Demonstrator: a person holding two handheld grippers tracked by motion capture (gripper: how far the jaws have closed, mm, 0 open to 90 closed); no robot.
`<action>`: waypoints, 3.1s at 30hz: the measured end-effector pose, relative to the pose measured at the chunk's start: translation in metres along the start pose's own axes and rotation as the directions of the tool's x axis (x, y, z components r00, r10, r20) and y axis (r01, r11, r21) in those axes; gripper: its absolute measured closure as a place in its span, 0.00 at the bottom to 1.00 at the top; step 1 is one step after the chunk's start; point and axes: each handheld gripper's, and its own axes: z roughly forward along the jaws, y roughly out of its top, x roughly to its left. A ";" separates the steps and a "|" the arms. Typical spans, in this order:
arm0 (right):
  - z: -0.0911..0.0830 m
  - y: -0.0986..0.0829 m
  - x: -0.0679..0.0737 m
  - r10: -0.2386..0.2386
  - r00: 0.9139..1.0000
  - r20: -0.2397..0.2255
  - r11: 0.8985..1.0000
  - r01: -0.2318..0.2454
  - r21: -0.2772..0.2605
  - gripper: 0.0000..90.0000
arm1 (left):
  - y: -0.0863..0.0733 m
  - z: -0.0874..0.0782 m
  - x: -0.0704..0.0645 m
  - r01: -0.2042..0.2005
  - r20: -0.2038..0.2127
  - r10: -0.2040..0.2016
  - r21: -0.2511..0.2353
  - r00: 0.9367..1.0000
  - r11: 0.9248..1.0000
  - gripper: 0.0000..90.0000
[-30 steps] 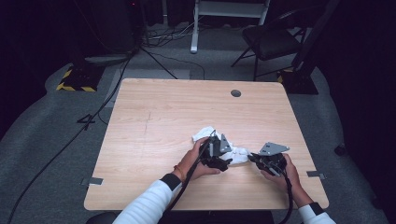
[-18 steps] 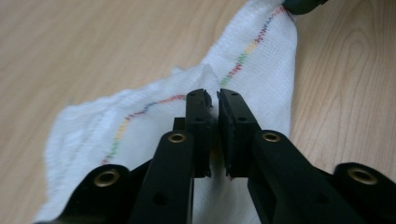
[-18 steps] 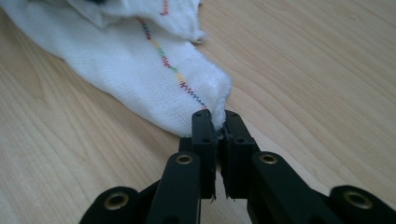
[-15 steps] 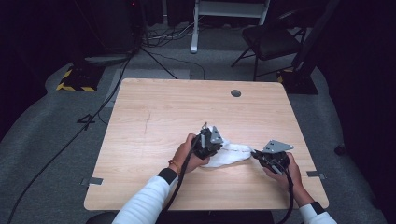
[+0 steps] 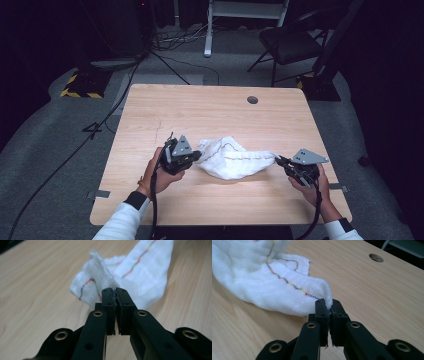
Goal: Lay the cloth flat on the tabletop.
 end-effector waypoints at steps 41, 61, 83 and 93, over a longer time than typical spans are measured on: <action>0.057 -0.001 0.030 -0.084 0.995 -0.053 0.973 0.093 0.213 0.97 | -0.048 0.031 -0.012 0.008 0.144 -0.033 0.173 0.989 0.985 0.90; 0.116 0.038 -0.009 -0.086 0.992 0.087 0.973 0.065 0.221 0.88 | -0.019 0.057 -0.068 -0.045 0.213 0.009 0.165 0.977 0.985 0.51; 0.157 0.105 0.097 -0.109 0.949 -0.294 0.978 0.156 0.142 0.51 | -0.038 0.044 -0.026 0.019 0.109 -0.038 0.167 0.993 0.986 0.66; 0.171 0.102 0.098 -0.092 0.950 -0.298 0.968 0.155 0.195 0.85 | -0.040 0.043 -0.024 0.022 0.124 -0.044 0.170 0.991 0.985 0.75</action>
